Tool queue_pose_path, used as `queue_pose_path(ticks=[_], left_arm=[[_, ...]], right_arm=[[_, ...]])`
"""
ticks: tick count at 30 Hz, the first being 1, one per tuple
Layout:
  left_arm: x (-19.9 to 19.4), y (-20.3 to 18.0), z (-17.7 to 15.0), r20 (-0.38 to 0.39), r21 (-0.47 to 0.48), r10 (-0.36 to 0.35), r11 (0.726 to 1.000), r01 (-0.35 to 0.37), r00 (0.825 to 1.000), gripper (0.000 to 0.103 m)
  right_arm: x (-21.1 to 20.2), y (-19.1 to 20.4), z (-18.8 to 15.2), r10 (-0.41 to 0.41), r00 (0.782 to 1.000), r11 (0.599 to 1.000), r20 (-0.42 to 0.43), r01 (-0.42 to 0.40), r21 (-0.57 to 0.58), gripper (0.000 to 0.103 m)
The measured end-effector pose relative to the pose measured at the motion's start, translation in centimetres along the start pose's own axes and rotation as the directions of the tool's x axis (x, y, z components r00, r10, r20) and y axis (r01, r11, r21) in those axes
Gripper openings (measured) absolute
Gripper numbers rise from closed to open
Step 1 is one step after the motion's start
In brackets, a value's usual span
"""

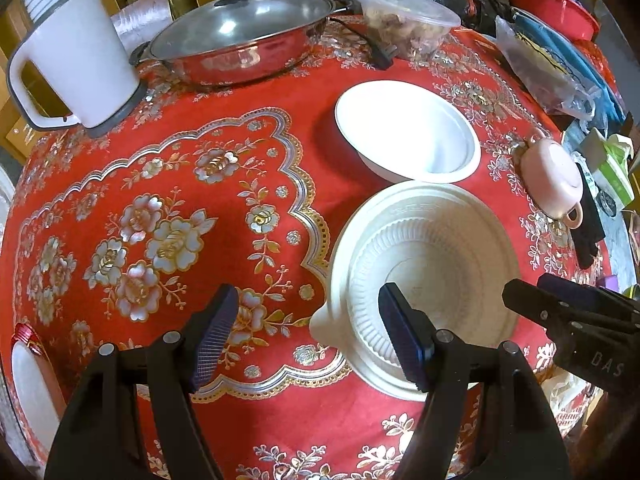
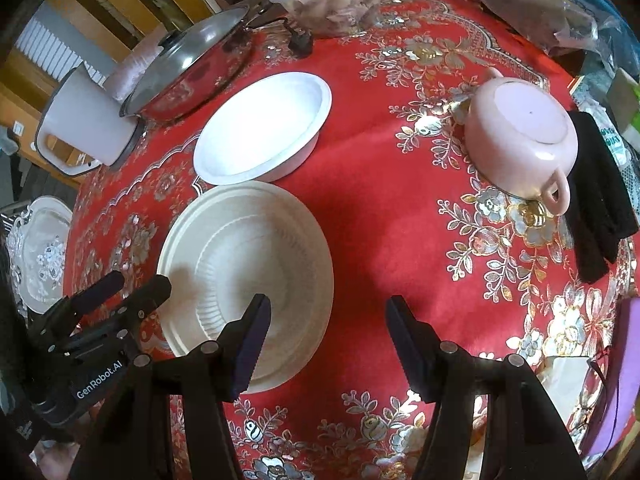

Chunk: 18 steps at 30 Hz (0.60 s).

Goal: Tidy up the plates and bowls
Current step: 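Move the left tool to the cream ribbed plastic plate, then close the left tool on the rim of the cream plastic plate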

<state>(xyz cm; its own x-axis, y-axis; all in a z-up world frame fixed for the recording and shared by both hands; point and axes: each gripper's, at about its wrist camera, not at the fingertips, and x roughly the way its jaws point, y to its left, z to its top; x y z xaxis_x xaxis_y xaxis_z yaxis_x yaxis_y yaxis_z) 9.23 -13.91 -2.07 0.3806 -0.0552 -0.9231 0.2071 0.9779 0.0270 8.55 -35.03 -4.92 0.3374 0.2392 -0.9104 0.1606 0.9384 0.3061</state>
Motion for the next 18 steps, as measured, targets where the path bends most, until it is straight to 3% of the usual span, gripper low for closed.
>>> queue_pose_path(ticks=[18], left_arm=[[0.5,-0.23,0.12,0.006,0.008,0.012,1.0,-0.012,1.0,0.072]], right_arm=[[0.72,-0.11,0.42,-0.006,1.0,1.0,-0.009,0.006,0.003,0.064]])
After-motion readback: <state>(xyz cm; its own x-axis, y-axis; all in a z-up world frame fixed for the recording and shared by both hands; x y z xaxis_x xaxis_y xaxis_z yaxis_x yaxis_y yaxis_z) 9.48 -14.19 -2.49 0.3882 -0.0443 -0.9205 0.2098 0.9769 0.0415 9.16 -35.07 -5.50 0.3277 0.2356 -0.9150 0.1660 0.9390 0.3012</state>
